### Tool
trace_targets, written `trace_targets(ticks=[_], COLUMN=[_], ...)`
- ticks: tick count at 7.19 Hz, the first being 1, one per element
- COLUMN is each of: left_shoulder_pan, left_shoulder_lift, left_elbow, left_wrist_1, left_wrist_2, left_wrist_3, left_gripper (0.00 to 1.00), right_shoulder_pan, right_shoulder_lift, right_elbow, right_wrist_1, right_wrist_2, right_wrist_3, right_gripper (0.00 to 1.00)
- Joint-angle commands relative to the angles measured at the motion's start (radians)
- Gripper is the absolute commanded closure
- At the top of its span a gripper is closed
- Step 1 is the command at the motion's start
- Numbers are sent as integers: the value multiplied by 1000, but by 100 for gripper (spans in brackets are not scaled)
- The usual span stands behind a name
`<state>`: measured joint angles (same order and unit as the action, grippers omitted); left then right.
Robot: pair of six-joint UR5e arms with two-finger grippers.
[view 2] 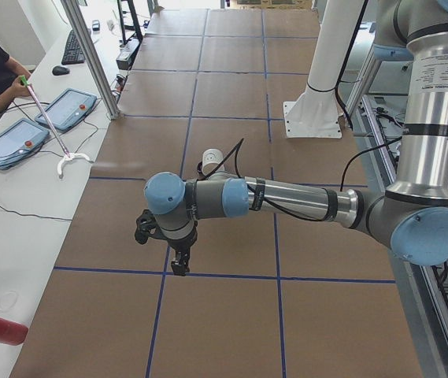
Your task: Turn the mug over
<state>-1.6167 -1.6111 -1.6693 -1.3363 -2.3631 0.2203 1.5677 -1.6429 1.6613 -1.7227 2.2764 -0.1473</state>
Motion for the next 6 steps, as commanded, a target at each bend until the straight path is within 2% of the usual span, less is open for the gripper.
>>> trace_targets(ticks=[1, 6], left_shoulder_pan=[-6, -6], left_shoulder_lift=[16, 17], left_elbow=[-7, -29], left_wrist_1=[-7, -50], left_wrist_2=[2, -8], left_wrist_3=[1, -1], left_gripper=[0, 0], right_shoulder_pan=[0, 0], right_shoulder_lift=[0, 0], right_elbow=[0, 0], right_wrist_1=[0, 0], right_wrist_2=[0, 0], right_wrist_3=[0, 0], right_gripper=[0, 0])
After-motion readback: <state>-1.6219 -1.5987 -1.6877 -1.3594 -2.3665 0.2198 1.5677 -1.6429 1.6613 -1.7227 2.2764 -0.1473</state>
